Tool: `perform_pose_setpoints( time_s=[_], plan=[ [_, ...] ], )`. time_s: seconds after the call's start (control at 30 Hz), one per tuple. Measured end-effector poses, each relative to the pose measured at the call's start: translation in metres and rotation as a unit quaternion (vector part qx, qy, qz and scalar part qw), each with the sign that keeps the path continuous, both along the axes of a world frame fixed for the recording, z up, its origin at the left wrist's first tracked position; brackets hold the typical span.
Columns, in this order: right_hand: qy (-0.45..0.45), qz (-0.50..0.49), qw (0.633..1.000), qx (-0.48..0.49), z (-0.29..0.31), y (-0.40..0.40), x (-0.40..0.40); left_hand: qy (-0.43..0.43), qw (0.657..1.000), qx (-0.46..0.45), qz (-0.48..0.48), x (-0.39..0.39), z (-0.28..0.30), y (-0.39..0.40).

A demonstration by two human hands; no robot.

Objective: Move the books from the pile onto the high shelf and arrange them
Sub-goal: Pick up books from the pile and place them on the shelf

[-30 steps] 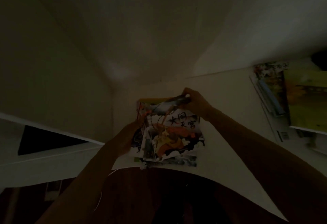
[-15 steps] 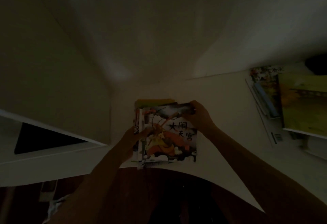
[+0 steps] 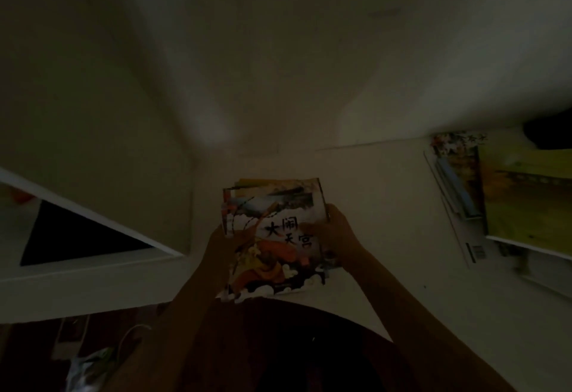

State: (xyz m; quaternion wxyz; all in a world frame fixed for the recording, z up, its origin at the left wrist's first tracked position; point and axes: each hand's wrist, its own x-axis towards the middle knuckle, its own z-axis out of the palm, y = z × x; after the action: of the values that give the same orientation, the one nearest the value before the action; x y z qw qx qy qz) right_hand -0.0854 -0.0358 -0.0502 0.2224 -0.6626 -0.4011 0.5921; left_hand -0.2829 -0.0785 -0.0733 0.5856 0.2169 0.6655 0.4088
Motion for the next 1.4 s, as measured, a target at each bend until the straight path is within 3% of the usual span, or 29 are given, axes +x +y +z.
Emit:
perform_pose_setpoints(
  time_s=[0.13, 0.23, 0.33, 0.43, 0.63, 0.77, 0.83, 0.97, 1.03, 1.2, 1.4],
  plan=[
    [-0.140, -0.018, 0.990, 0.010, -0.020, 0.002, -0.022, 0.150, 0.988, 0.004, 0.022, -0.003, -0.012, 0.015],
    [-0.105, -0.089, 0.990, -0.008, -0.030, -0.006, -0.033, 0.244, 0.966, -0.067, -0.044, 0.001, -0.029, 0.019],
    [-0.090, -0.106, 0.990, -0.001, -0.037, -0.014, -0.040, 0.206, 0.976, -0.068, -0.006, -0.001, -0.007, 0.022],
    [-0.070, -0.112, 0.991, 0.004, -0.037, -0.017, -0.050, -0.022, 0.988, -0.115, 0.098, -0.016, -0.004, 0.027],
    [0.058, -0.141, 0.980, -0.125, -0.029, -0.001, -0.039, -0.002, 0.985, -0.168, -0.037, -0.012, 0.005, 0.033],
    [0.122, -0.122, 0.972, -0.157, -0.012, 0.007, -0.024, -0.019, 0.996, -0.065, -0.056, -0.003, 0.012, 0.030],
    [0.156, -0.106, 0.978, -0.091, -0.005, 0.012, -0.014, -0.025, 0.996, 0.007, -0.083, -0.002, 0.016, 0.031],
    [0.173, -0.067, 0.972, 0.143, 0.026, 0.020, 0.002, 0.001, 0.988, 0.118, -0.098, 0.000, 0.028, 0.044],
    [0.186, -0.047, 0.962, 0.192, 0.029, 0.018, 0.011, 0.015, 0.981, 0.155, -0.113, 0.002, 0.036, 0.048],
    [0.200, -0.053, 0.959, 0.193, 0.005, -0.009, 0.026, 0.022, 0.969, 0.172, -0.179, 0.012, 0.030, 0.033],
    [0.159, -0.063, 0.971, 0.167, -0.010, -0.017, 0.016, 0.066, 0.977, 0.153, -0.129, 0.018, 0.007, 0.019]
  ],
)
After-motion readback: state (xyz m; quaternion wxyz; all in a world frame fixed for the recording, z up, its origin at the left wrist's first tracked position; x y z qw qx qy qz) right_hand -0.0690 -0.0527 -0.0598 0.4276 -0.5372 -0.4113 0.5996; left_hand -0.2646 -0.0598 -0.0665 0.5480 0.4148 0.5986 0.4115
